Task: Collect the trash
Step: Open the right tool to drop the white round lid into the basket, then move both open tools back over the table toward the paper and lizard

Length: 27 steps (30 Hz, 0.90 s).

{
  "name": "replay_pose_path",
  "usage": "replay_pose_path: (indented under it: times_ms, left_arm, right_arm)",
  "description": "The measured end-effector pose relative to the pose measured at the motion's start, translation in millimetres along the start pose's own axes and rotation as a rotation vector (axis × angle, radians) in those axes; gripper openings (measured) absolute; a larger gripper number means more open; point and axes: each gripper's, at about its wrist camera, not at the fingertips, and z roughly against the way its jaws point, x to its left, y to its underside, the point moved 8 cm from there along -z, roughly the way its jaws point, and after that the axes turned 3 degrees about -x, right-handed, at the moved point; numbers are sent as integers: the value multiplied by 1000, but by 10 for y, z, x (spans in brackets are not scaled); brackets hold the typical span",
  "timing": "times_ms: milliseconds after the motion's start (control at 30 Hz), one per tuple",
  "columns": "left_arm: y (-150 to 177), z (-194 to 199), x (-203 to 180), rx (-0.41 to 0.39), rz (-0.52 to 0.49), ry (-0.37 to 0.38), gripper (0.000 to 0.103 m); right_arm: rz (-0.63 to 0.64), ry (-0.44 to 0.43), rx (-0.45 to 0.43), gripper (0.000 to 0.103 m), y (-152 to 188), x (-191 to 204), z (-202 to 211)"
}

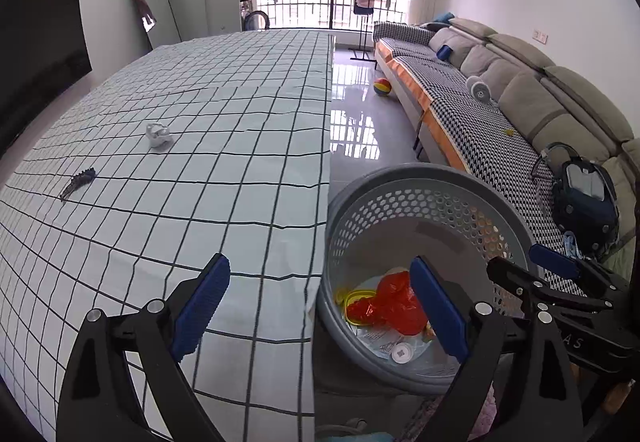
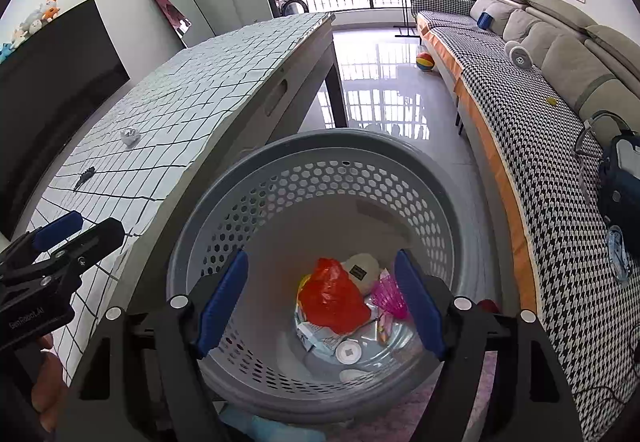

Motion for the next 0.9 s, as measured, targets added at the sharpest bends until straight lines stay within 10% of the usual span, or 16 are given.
replay_pose_path:
  times_ms: [900]
  left_arm:
    - [-81,376,2146,-87,190,-273,92]
  right_arm:
    - [361,-152,-44,75,-728,2144,-547]
